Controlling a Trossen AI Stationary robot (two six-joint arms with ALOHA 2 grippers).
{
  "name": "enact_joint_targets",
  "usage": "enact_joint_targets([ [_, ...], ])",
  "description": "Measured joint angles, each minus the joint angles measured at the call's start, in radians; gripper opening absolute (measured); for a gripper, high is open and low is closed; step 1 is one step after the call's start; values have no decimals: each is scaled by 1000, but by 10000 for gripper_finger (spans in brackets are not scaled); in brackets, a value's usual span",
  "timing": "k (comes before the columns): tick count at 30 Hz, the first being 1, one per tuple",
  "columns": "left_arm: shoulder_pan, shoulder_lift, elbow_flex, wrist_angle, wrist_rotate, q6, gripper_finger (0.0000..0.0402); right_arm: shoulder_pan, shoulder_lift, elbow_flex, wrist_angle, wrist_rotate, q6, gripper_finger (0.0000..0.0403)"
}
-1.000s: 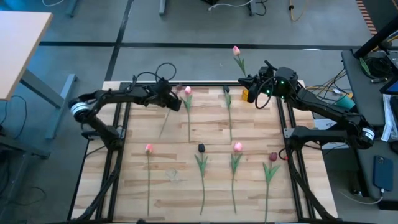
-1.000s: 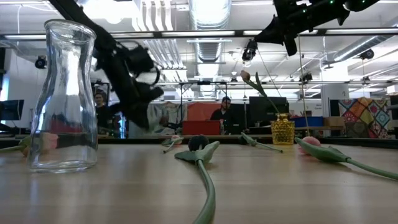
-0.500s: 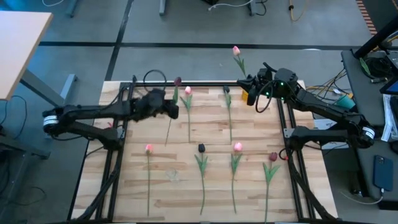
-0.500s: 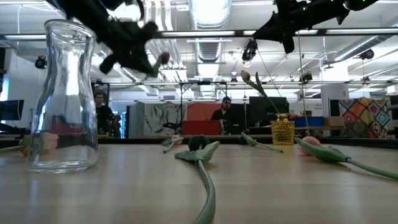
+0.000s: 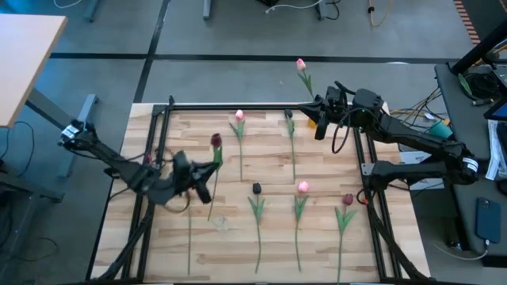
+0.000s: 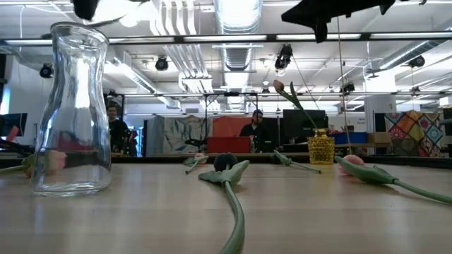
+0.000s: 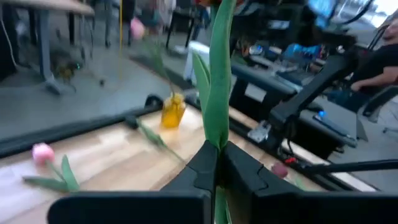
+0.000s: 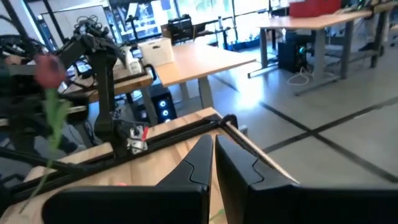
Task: Sort flowers into vase by color
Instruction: Put the top red tulip flower into the crystal vase
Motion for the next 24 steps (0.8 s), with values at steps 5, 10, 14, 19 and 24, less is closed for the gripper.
enact_joint_targets([
  [5, -101, 12, 0, 146, -117, 183, 0, 41, 0, 23, 1, 79, -8, 13],
  [10, -124, 50, 0, 257, -118, 319, 0, 70, 1, 35, 4, 110, -10, 13],
  [14, -123, 84, 0, 369, -115, 425, 0, 92, 1, 38, 4, 139, -10, 13],
  [19, -123, 107, 0, 577, -28, 595, 0, 108, 1, 44, 4, 149, -10, 13],
  [24, -121, 111, 0, 640, 37, 661, 0, 109, 1, 47, 4, 156, -10, 13],
])
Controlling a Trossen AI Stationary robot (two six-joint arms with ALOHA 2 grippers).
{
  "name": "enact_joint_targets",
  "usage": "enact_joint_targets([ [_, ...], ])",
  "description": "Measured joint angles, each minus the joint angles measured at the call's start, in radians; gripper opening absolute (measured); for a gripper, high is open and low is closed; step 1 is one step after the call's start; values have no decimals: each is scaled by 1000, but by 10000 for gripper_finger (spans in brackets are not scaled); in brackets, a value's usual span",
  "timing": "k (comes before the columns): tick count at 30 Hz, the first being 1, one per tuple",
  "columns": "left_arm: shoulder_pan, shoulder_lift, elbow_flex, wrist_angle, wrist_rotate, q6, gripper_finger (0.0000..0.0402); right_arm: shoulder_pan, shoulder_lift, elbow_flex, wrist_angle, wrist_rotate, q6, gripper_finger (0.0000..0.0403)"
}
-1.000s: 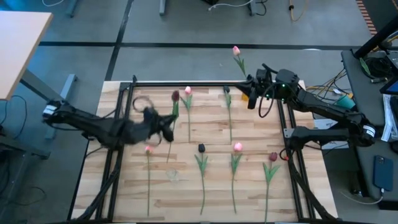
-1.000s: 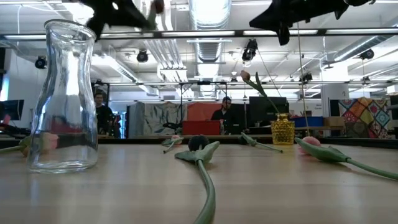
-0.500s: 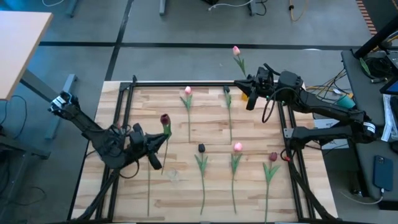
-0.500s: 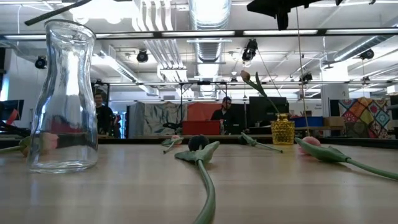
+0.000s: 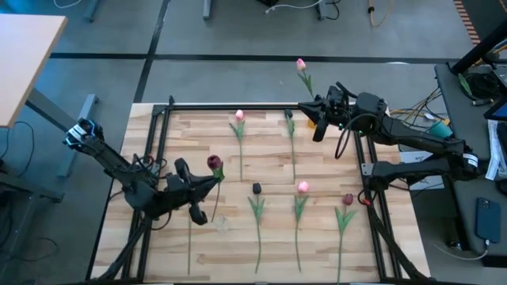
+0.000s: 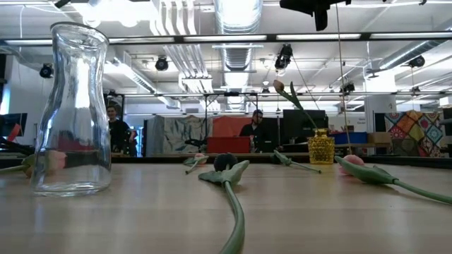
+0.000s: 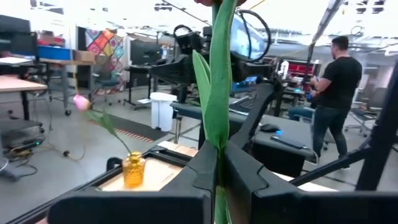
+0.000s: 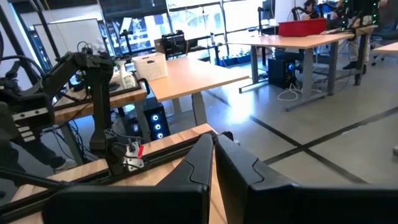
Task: Sort flowers into vase by color
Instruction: Put the top red tulip flower into the crystal vase
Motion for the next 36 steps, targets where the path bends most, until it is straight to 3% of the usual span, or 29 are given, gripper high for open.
enact_joint_targets([
  [10, 73, 23, -8, 0, 133, -3, 0, 0, 0, 0, 0, 0, 0, 13],
  [16, 91, 43, -52, 3, 141, -16, 0, 0, 0, 0, 0, 0, 0, 13],
  [27, 89, 84, -237, 326, 152, 12, 0, 0, 0, 0, 0, 1, 4, 13],
  [36, 75, 85, -250, 311, 192, -15, 15, 0, 0, 0, 0, 7, 22, 13],
])
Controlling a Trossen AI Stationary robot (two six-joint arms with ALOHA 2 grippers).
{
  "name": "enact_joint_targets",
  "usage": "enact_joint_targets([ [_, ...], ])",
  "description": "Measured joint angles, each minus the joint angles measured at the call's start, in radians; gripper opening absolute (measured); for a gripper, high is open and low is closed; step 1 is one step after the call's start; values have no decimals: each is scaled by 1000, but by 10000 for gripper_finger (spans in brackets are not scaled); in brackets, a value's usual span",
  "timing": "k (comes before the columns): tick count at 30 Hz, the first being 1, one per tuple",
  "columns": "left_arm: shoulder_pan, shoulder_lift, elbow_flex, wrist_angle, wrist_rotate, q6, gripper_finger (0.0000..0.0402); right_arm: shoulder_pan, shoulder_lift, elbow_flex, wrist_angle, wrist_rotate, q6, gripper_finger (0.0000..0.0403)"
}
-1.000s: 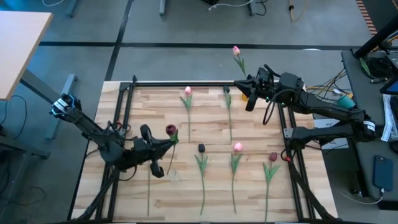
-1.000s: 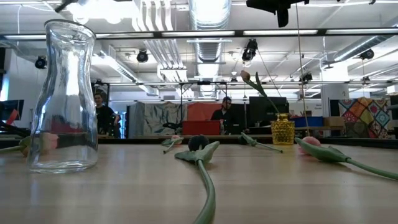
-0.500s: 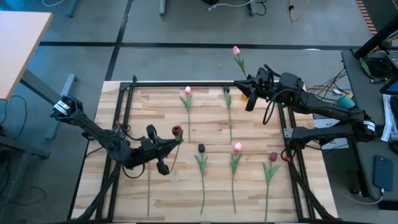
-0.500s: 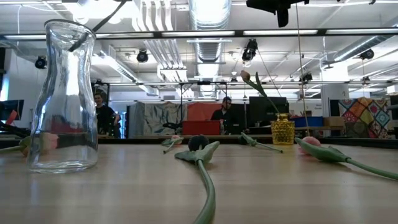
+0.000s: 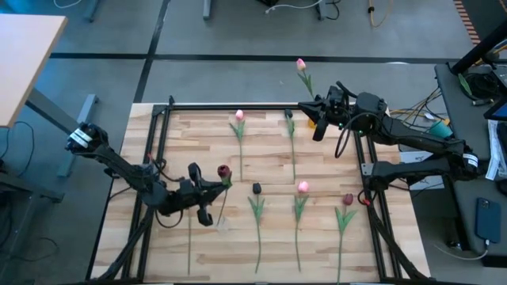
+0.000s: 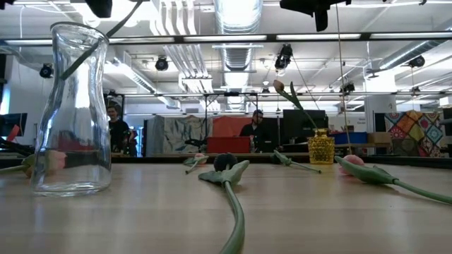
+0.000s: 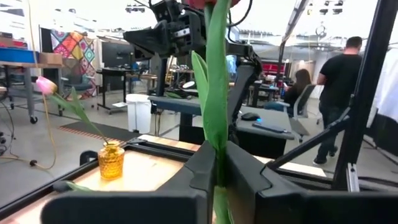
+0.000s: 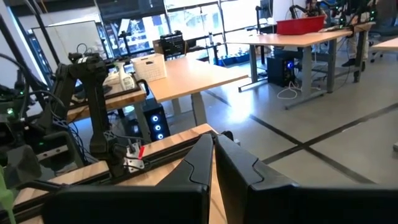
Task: Sort flowers into vase by color
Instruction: Put the top red tulip flower into the crystal vase
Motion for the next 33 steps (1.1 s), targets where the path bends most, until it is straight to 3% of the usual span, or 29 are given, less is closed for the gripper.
enact_joint_targets([
  [8, -24, -1, -2, -93, -5, -56, 46, 0, 0, 0, 0, 1, 20, 13],
  [26, -107, -78, 13, -241, -86, -141, 60, 0, 0, 0, 0, 1, 29, 13],
  [33, -135, -118, 59, -498, -104, -300, 101, 0, 0, -1, 0, 1, 30, 13],
])
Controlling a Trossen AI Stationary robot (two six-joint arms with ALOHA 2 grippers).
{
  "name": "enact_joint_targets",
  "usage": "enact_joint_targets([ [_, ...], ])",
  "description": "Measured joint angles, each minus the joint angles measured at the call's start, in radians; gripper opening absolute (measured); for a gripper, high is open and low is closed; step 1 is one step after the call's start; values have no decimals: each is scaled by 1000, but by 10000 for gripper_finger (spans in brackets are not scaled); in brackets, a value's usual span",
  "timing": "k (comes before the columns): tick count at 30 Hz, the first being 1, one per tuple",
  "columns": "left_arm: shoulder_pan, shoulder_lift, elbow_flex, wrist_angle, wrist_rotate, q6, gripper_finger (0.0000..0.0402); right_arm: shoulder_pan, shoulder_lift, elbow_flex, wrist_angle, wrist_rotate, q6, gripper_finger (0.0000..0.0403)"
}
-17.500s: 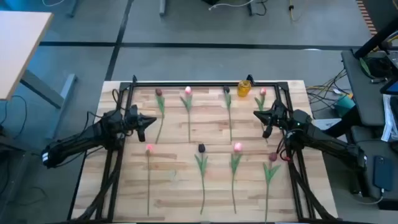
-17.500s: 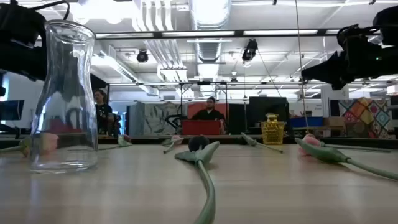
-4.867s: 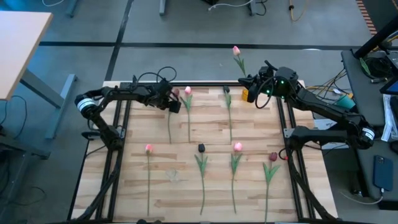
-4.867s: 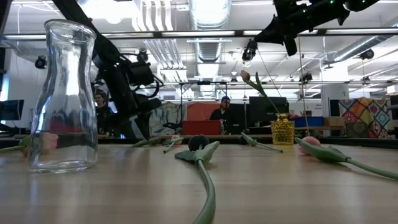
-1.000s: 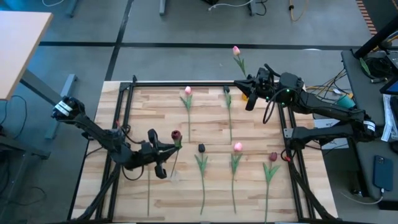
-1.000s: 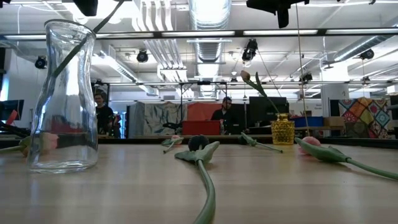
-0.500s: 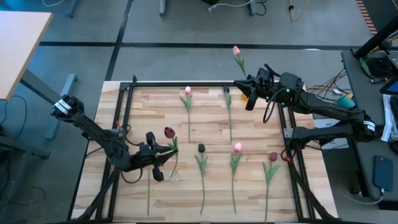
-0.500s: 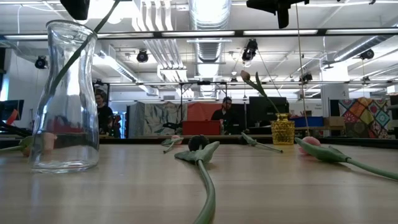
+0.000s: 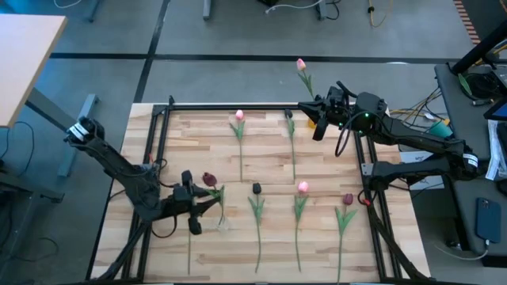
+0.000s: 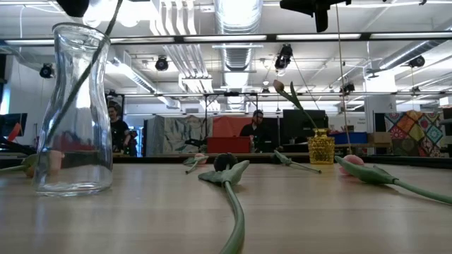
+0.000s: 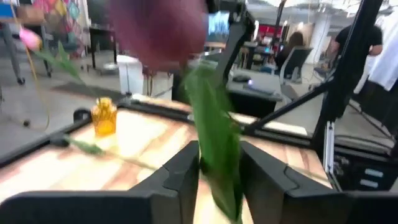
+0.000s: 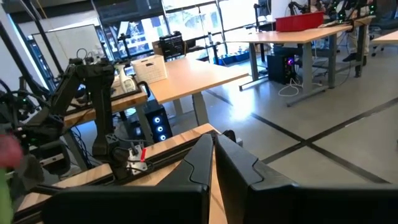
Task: Sort flowers into vase by color
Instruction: Put the top red tulip flower into the crystal vase
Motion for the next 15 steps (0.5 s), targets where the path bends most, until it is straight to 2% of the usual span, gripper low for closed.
enact_joint_targets([
  [4, -3, -19, 61, -257, 4, -165, 131, 0, 0, 0, 0, 0, 0, 13],
  [9, -6, -21, 186, -632, 71, -355, 162, 0, 0, 0, 0, 0, 0, 13],
  [15, -11, -21, 349, -1039, 136, -534, 177, 0, 0, -1, 0, 0, -3, 13],
])
